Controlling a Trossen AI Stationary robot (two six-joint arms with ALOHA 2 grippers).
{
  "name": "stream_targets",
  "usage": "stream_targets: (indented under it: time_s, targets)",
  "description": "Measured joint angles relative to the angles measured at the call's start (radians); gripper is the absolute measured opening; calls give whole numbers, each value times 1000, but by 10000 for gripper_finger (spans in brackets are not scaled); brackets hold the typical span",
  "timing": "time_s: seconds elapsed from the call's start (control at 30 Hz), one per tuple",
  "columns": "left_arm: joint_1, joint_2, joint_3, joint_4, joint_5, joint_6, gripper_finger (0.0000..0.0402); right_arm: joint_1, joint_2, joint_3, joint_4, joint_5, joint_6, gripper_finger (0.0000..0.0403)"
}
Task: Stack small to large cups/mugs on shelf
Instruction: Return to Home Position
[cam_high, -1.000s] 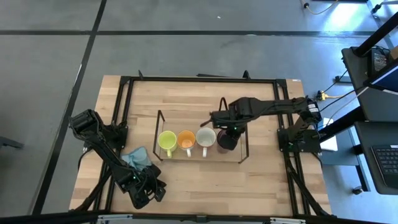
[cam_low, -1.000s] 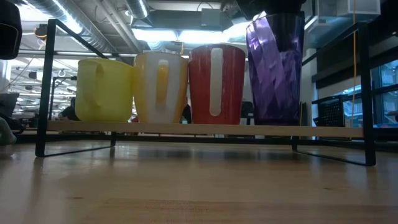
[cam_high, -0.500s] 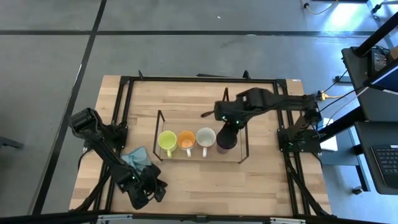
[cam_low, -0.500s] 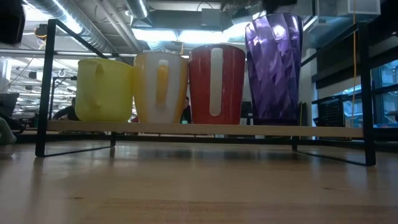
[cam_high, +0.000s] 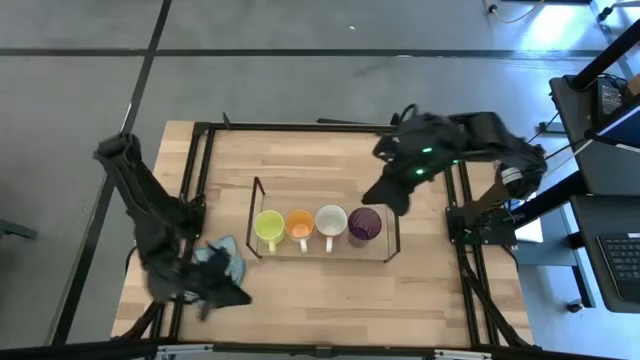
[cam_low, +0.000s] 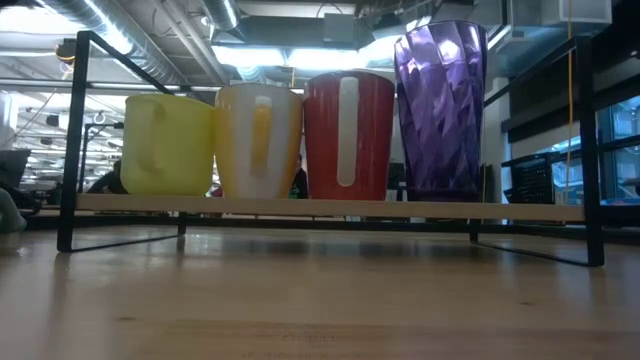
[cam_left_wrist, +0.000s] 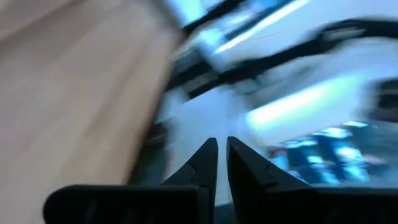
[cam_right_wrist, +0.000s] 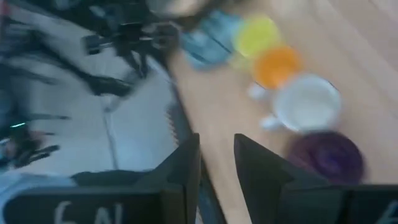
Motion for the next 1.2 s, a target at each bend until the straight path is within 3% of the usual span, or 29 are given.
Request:
stream_targets:
  time_s: [0.17,0.3,0.37,0.43,0.47,0.57,0.63,0.7,0.8,0.87,1.0,1.1,1.2]
  targets:
    - [-132,-105,0,403,-154,417,30,184,-43,23,270,68,-53,100]
    - [-203,-117,0,639,-290,548,30,395,-35,24,348,330,-35,100]
    - [-213,-103,0,684,-292,733,30,481,-5,16,381,476,-19,100]
    - [-188,-94,-3,738,-198,968,30,544,30,-6,470,586,-132,100]
    - [-158,-100,-3,786,-97,1092,30,555,46,-19,539,593,-196,100]
    - [-35,-183,0,855,268,1381,30,521,56,-78,735,474,-333,100]
    - [71,-270,1,724,468,1419,30,475,48,-147,861,370,-393,100]
    - [188,-335,0,576,585,1380,30,433,46,-243,972,251,-417,100]
    - [366,-369,-2,480,777,1343,30,372,38,-431,1150,82,-441,100]
    - [482,-395,-3,381,853,1327,30,312,-12,-549,1172,3,-421,100]
    - [687,-489,-5,200,914,1265,30,193,-243,-738,1177,-13,-393,100]
    - [783,-597,-29,139,982,1232,30,157,-456,-884,1150,61,-391,100]
    - [808,-760,-156,213,917,1174,30,173,-635,-1061,1209,180,-364,100]
